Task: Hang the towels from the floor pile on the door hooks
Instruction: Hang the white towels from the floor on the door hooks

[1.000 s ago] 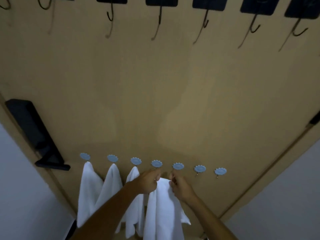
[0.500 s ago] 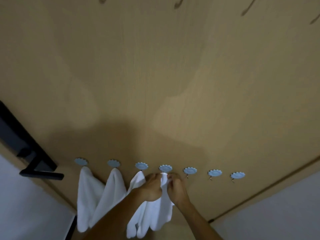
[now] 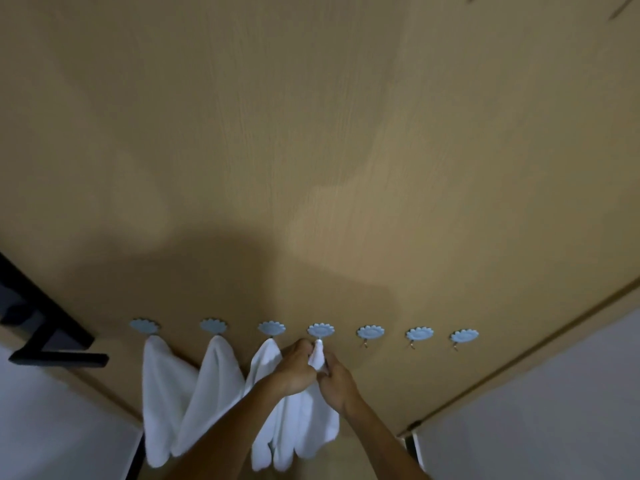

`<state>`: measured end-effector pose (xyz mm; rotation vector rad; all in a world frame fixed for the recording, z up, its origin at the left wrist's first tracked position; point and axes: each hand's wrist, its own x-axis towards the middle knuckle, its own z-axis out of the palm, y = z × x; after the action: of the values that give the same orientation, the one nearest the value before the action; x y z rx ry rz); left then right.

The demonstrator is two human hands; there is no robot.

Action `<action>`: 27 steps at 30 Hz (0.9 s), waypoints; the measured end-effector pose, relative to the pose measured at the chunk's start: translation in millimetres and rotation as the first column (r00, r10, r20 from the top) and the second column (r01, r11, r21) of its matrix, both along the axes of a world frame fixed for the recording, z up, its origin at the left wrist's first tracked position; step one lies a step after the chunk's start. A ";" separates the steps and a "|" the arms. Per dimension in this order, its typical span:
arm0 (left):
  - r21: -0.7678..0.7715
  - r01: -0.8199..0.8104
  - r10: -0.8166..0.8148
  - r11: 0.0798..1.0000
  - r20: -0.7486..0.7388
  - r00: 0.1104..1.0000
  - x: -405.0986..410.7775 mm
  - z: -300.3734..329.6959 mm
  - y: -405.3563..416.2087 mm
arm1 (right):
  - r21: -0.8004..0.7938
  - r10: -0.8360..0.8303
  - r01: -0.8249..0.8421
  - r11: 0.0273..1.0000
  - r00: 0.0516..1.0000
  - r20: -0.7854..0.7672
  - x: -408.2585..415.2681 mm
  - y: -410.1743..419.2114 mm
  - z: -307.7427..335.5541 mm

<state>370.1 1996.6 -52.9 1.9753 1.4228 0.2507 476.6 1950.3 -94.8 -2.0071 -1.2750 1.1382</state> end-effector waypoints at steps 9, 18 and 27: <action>-0.257 0.087 -0.132 0.962 -0.161 0.978 -4.5 -9.1 -2.7 | -0.097 0.106 -0.093 0.991 0.984 0.141 6.3 -8.8 11.3; -0.299 0.108 -0.226 0.948 -0.395 0.890 22.8 -13.2 -46.8 | -0.108 -0.001 0.009 0.994 0.997 0.073 26.1 -61.8 5.4; -0.196 0.473 -0.512 0.859 -0.349 0.785 112.6 5.3 -146.5 | -0.154 -0.185 0.207 0.966 0.972 0.147 95.0 -196.3 9.6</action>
<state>482.7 1850.0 -47.6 2.3156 1.0477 -0.4707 571.7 1754.0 -85.2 -2.3092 -1.0404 1.0643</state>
